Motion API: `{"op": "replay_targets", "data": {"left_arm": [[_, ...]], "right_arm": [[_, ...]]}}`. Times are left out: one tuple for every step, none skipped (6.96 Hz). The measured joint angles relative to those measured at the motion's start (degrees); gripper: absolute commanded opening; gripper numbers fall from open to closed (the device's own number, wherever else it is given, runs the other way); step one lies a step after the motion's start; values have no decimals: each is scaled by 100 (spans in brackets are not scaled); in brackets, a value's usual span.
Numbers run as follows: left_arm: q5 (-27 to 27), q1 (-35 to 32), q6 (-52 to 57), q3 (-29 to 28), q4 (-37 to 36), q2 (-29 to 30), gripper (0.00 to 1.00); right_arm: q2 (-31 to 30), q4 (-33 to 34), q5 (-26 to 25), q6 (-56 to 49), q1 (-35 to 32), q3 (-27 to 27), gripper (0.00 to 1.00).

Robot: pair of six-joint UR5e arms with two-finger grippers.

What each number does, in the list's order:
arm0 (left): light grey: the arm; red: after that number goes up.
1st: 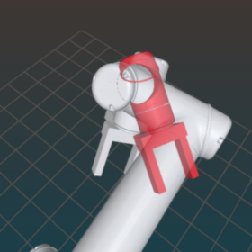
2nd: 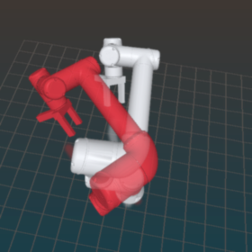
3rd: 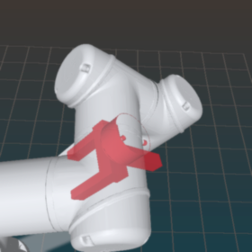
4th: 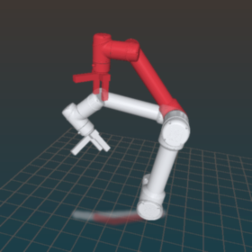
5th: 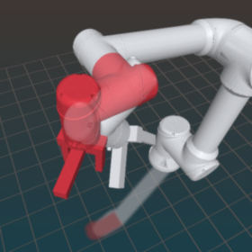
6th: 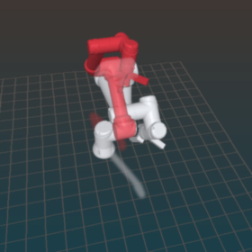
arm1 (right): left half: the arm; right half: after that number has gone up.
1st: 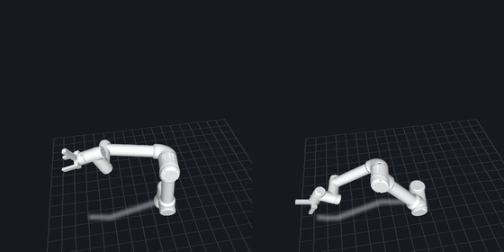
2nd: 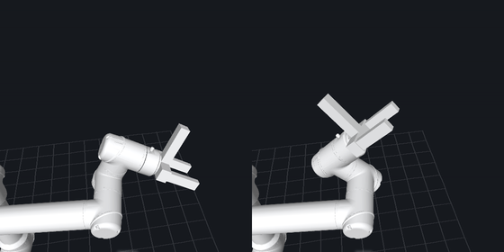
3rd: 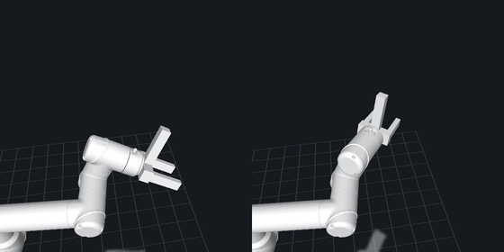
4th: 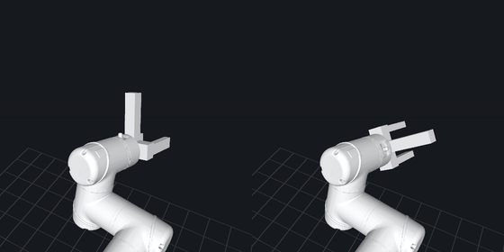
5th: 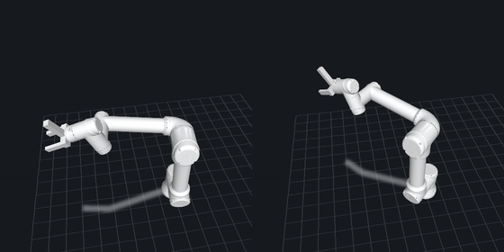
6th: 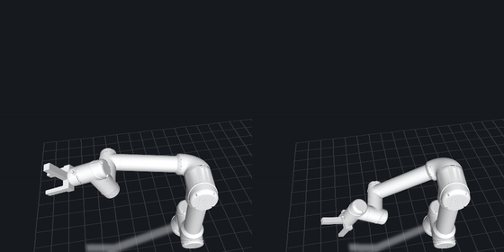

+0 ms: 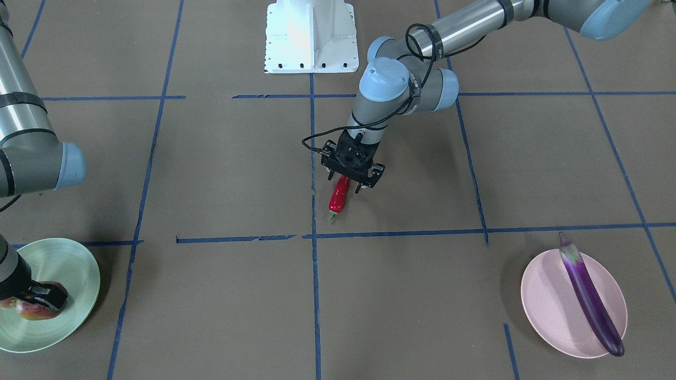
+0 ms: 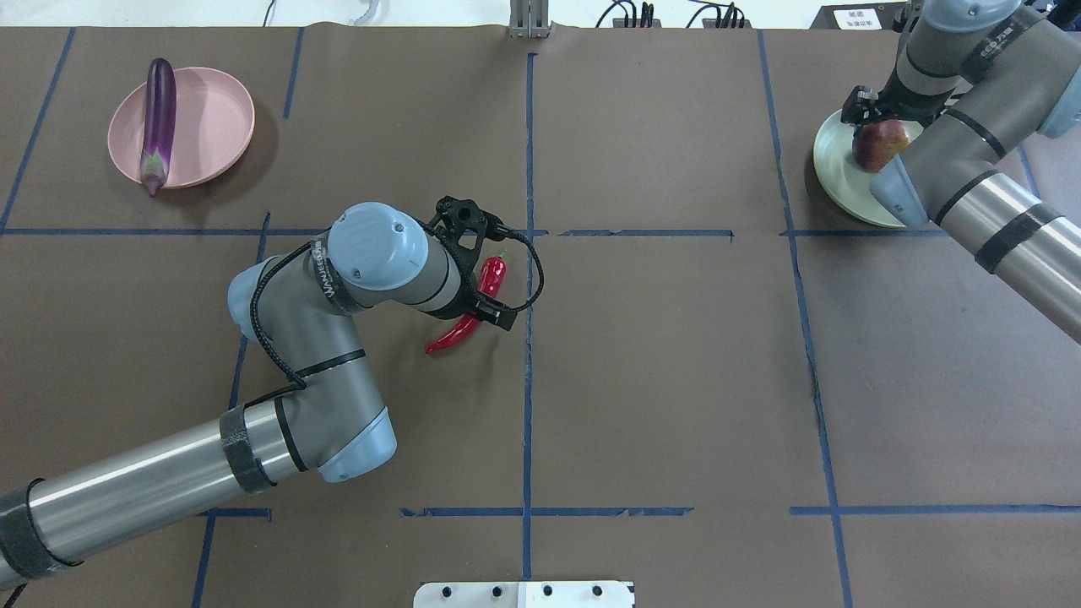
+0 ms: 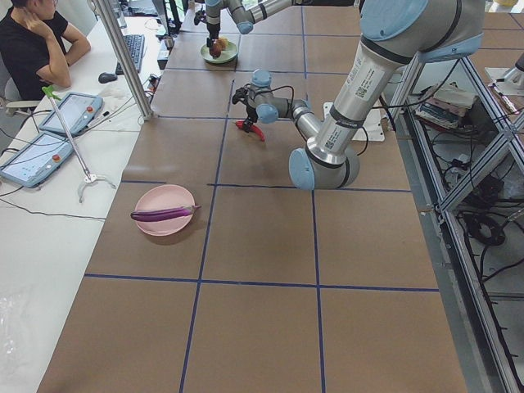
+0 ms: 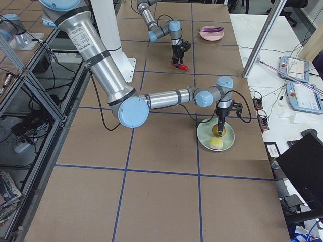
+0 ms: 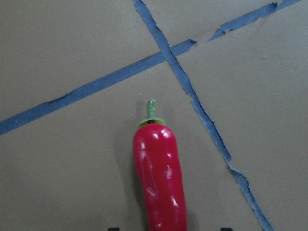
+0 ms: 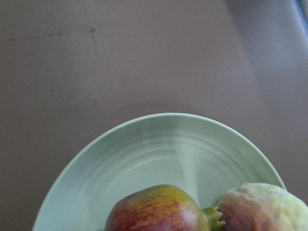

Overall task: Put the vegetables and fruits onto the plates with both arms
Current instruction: 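Carry chili onto pink plate with left gripper while right gripper releases pomegranate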

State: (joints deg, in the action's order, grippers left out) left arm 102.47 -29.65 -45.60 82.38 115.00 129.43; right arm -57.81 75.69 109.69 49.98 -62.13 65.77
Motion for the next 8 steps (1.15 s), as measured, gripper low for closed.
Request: {"op": "replay_targets", "data": {"left_arm": [[-75, 1, -3, -47, -4, 5, 22], [-110, -1, -9, -73, -11, 7, 2], [-124, -32, -20, -65, -22, 13, 0], [-119, -125, -41, -40, -32, 25, 0], [-111, -304, -90, -9, -34, 39, 0], [-104, -602, -214, 41, -32, 25, 0], [-96, -997, -442, 93, -29, -67, 0], [-86, -1437, -720, 135, -13, -342, 1]], "right_arm": [[-6, -1, 6, -32, -5, 3, 100], [-7, -2, 24, -49, -16, 8, 100], [-5, -2, 44, -55, -34, 19, 100], [-3, -2, 57, -57, -54, 38, 100], [-2, 16, 158, -59, -119, 105, 100], [-6, 47, 450, -61, -286, 241, 100], [-55, 60, 808, -64, -473, 425, 100], [-183, 70, 1100, -65, -608, 679, 100]]}}
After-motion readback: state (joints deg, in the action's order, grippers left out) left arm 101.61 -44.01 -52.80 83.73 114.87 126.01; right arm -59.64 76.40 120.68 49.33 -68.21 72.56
